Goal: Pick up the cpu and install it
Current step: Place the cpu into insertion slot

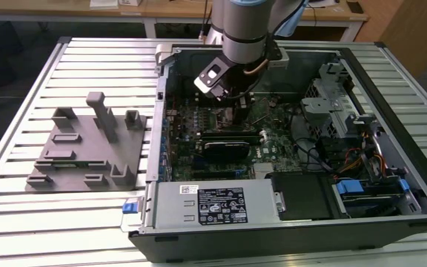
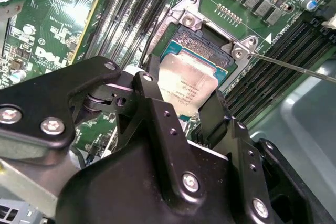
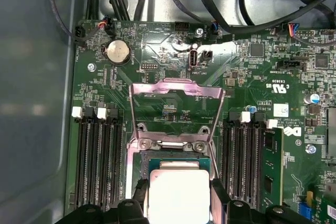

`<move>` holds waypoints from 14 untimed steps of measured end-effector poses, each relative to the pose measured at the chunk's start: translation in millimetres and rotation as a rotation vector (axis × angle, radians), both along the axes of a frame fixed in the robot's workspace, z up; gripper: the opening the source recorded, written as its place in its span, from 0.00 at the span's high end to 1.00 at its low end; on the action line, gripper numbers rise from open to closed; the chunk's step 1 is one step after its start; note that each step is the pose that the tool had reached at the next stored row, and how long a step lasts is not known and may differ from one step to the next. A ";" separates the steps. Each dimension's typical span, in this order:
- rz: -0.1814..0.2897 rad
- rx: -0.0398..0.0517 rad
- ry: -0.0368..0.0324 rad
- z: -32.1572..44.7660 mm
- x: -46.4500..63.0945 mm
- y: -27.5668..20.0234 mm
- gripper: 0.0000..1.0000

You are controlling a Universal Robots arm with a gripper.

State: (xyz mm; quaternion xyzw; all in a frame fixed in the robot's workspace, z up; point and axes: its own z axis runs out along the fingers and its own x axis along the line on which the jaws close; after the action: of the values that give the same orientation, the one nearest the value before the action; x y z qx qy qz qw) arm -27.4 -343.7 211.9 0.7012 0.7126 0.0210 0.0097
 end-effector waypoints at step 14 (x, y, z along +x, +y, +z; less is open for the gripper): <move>0.000 0.0001 -0.0001 -6.5 -1.8 0.3 0.46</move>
State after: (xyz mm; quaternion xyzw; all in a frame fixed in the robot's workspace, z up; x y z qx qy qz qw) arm -29.1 -343.4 205.4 0.7012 0.7126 0.0210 0.0097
